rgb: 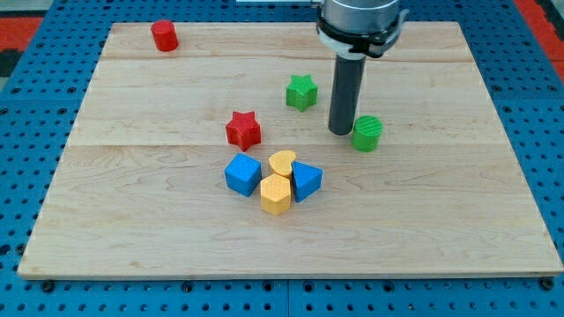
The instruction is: Keep green star and blue triangle horizontally right to red circle
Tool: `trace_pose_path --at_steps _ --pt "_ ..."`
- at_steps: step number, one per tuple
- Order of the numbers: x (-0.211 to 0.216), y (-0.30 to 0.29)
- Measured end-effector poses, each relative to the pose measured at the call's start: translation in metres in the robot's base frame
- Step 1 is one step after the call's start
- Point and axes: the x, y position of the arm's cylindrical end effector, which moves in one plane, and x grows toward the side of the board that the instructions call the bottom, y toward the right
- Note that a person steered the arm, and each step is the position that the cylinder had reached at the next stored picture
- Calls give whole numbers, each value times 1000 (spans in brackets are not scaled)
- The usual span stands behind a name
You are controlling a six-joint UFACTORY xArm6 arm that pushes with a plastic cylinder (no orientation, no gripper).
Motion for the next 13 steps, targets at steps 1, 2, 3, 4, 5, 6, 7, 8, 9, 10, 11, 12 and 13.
trace_pose_path --at_steps 1,2,3,4,5,6,7,8,9,10,11,12,13 --pt "0 0" --pt "-23 0" --pt "-45 -43" --pt "-30 -74" --pt "-69 -73" --pt "-93 -88" --pt "-115 -53" --pt "-119 -19" --pt "-133 -13" --pt "-151 -41" --pt "-153 -81" --pt "-142 -90" --pt "-45 -48"
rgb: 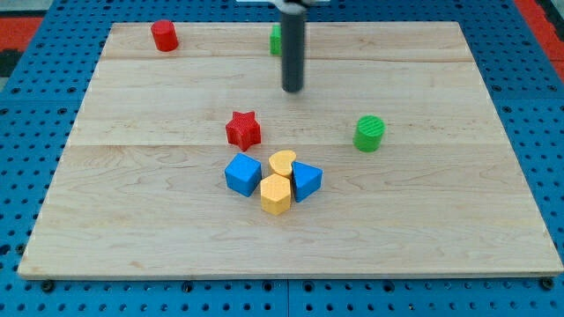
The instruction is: Keep green star and blue triangle horizontally right to red circle
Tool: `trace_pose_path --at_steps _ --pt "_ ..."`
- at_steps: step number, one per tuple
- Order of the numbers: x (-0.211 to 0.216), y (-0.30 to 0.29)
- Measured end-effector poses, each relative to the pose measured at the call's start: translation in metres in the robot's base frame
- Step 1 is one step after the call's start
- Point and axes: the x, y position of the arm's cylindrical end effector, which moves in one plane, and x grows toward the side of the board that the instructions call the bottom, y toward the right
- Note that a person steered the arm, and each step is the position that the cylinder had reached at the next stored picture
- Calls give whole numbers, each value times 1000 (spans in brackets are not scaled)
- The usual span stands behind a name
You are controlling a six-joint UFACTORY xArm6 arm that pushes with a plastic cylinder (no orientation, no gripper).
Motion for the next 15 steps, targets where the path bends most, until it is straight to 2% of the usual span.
trace_pose_path --at_steps 2,3,4,5,6,7,8,9,10,11,12,13,14,15 --pt "146 67" --pt "188 17" --pt "137 -34" --pt "103 13" --pt "125 29" --pt "132 70" --pt "79 60" --pt "51 46" --pt "105 49" --pt "75 -8" --pt "-6 13" --pt "-17 50" --pt "10 14" --pt "59 -6"
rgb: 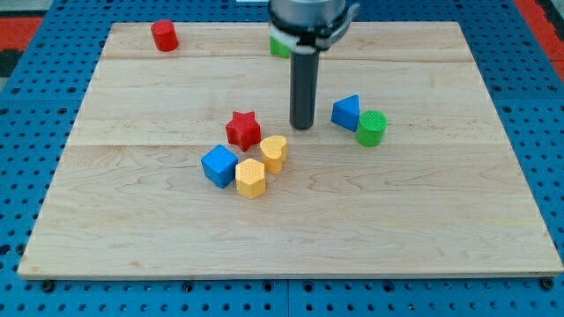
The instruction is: Keep green star and blue triangle horizontally right to red circle
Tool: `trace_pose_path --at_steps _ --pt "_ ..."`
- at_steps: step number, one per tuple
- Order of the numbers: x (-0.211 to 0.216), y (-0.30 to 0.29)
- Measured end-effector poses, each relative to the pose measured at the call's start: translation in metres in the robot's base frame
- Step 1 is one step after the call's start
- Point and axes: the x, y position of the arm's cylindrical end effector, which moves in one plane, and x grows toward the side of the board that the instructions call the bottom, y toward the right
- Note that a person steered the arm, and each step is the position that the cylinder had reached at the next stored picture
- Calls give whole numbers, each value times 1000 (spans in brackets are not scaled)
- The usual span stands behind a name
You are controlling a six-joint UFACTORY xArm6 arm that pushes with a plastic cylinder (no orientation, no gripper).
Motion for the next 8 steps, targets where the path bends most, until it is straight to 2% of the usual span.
trace_pose_path --at_steps 1,2,4,5,6,7,8 --pt "-16 60" --pt "-80 71" --pt "-138 138" --pt "-92 143" --pt "-115 84" --pt "-142 105" --pt "-142 165"
